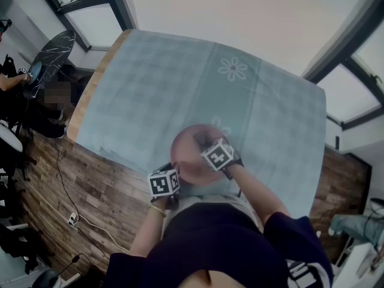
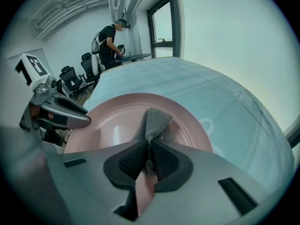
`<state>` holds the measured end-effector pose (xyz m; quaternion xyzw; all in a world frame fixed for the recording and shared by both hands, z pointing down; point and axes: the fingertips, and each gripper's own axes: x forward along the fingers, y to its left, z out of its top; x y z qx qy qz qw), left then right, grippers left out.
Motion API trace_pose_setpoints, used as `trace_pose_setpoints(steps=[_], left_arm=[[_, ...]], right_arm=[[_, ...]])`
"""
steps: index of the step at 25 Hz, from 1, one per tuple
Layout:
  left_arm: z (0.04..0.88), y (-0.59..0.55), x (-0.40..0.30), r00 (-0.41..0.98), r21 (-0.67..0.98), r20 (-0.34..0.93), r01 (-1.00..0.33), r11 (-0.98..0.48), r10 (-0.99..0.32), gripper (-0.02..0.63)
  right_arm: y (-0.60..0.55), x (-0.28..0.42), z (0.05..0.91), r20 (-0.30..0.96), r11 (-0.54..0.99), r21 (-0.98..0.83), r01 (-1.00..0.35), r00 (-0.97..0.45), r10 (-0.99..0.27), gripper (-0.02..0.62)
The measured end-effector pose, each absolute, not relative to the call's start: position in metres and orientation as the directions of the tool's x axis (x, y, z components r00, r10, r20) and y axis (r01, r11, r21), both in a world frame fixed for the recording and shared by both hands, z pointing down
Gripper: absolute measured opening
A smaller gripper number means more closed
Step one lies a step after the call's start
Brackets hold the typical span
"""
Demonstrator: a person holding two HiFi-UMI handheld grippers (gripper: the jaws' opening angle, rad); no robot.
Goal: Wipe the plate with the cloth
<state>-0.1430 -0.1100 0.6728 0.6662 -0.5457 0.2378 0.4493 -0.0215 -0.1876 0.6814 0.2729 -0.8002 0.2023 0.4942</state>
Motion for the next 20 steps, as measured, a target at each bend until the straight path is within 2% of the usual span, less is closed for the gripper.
trace_pose_setpoints(steps=[20], left_arm=[[0.673, -0.111, -0.141, 0.312, 0.358, 0.797, -0.934, -0.011, -0.517, 0.078]], right_arm=[[-0.136, -0.031, 0.681, 0.907, 0.792, -0.159, -0.590, -0.403, -0.118, 0.032]])
